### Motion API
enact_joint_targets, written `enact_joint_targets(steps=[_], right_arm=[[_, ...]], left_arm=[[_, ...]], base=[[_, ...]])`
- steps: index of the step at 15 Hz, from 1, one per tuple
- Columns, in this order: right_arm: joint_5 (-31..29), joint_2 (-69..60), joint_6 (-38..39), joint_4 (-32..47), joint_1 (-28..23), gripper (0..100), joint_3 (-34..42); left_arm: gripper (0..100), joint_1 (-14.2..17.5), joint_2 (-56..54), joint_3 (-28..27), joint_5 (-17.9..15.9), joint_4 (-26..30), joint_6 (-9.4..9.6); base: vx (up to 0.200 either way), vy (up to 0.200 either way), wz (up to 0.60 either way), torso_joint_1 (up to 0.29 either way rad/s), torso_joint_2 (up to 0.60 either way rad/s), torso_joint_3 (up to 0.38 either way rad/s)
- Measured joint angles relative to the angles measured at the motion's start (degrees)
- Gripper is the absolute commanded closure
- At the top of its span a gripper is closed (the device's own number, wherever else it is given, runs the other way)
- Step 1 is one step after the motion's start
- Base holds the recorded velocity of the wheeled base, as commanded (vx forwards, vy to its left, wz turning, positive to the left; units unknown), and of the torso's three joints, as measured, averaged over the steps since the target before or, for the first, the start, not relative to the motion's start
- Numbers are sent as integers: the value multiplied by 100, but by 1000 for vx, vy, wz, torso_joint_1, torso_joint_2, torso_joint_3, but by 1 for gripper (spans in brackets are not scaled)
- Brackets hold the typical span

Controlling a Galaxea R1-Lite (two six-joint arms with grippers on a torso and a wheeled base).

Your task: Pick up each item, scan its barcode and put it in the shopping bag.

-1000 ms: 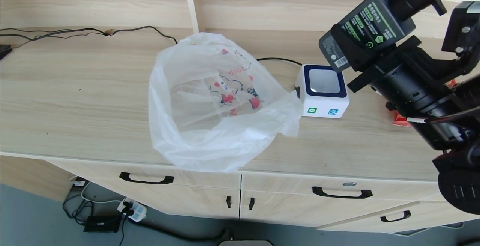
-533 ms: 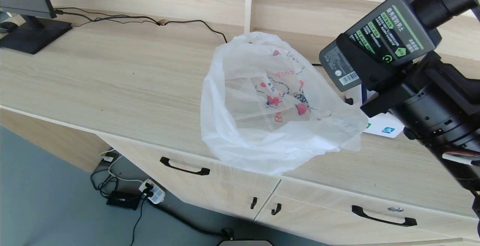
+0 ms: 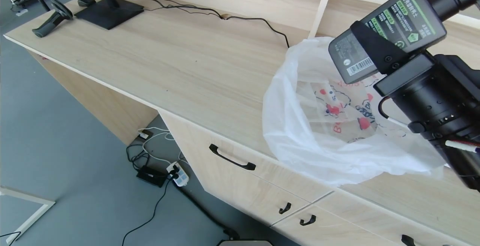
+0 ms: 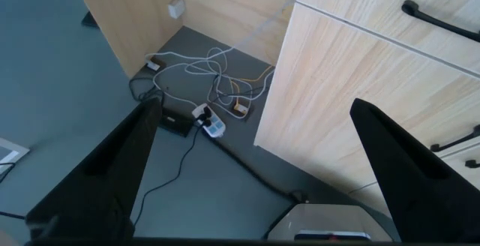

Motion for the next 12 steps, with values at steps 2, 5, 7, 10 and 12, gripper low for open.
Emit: enact_joint_targets(steps=[2, 5, 7, 10, 12], right_arm=[[-98, -100, 358, 457, -216, 100, -154], [-185, -345, 1026, 1349, -599, 100, -254], [-101, -463, 1213, 1571, -734, 100, -24], [-40, -494, 1484, 1815, -778, 100, 367], [-27, -485, 1870, 2138, -752, 100, 436]], left_arm=[[0, 4, 0, 0, 0, 1, 1], [0, 1, 0, 0, 0, -2, 1], [0, 0, 0, 0, 2, -5, 1], [0, 4, 0, 0, 0, -7, 6], [0, 4, 0, 0, 0, -5, 9]], base=[[0, 0, 0, 0, 0, 0], [0, 0, 0, 0, 0, 0], [0, 0, 0, 0, 0, 0], [0, 0, 0, 0, 0, 0], [0, 0, 0, 0, 0, 0]])
